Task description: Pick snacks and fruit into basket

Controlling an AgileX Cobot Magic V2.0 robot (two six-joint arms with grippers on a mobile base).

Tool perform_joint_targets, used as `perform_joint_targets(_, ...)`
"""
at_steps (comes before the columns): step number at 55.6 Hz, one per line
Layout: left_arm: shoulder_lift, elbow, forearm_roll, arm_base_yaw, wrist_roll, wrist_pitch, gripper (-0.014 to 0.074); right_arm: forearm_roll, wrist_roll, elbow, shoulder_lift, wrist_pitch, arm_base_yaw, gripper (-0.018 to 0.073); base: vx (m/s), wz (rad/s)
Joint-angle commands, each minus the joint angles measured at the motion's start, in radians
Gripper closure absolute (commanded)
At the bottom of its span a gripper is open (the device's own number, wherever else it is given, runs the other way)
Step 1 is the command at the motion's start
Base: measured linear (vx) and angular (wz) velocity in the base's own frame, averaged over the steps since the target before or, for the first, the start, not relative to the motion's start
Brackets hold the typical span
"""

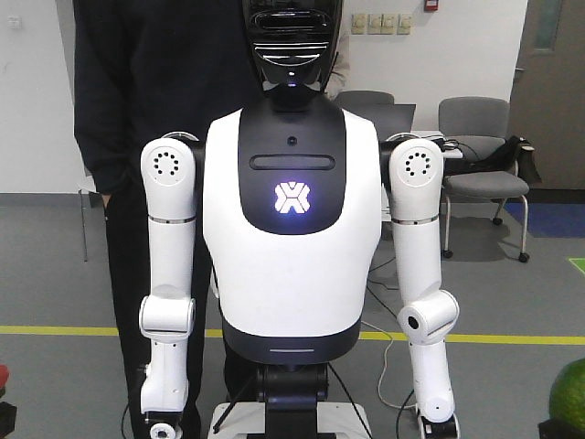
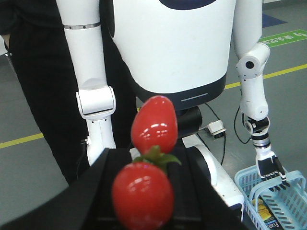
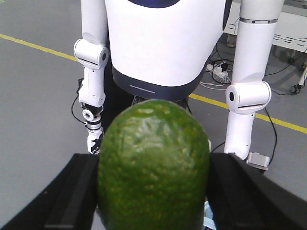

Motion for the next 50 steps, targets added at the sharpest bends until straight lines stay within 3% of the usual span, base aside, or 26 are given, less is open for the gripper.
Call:
perform_joint_targets(1, -0.007, -0.03, -0.016, 0.004, -0.006, -0.077, 0.0602, 0.001, -0.007, -0.028, -0.003, -0.088, -0.003, 0.0568, 0.0, 0.02)
perform_joint_targets(50, -0.007, -0.03, -0.016, 0.004, -0.006, -0.077, 0.0602, 0.001, -0.007, -0.028, -0.003, -0.089, -0.003, 0.0568, 0.0, 0.0)
